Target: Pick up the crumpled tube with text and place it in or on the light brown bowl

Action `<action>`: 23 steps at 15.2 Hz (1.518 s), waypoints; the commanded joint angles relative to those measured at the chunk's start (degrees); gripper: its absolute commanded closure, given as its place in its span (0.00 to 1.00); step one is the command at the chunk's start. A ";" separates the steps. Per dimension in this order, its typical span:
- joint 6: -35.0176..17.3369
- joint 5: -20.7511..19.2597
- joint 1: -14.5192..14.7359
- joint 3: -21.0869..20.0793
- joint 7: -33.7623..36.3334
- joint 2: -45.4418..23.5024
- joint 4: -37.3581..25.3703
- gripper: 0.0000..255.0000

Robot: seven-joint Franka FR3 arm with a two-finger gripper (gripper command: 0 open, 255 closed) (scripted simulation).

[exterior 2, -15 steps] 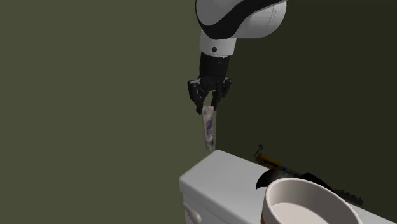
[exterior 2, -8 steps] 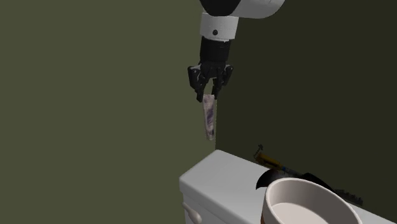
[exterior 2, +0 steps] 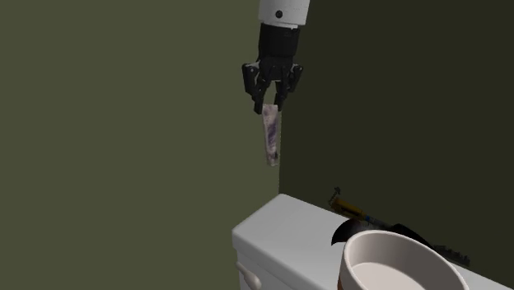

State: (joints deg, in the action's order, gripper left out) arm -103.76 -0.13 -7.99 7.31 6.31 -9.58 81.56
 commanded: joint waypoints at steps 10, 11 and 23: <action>0.77 -3.15 0.88 -0.93 1.95 23.28 22.43 1.00; 1.22 -3.38 0.86 -1.09 2.13 25.44 24.13 1.00; 11.61 -4.68 0.20 -3.24 3.50 49.72 38.08 1.00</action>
State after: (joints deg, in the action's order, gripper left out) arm -93.28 -4.81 -7.76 4.34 9.64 38.53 119.09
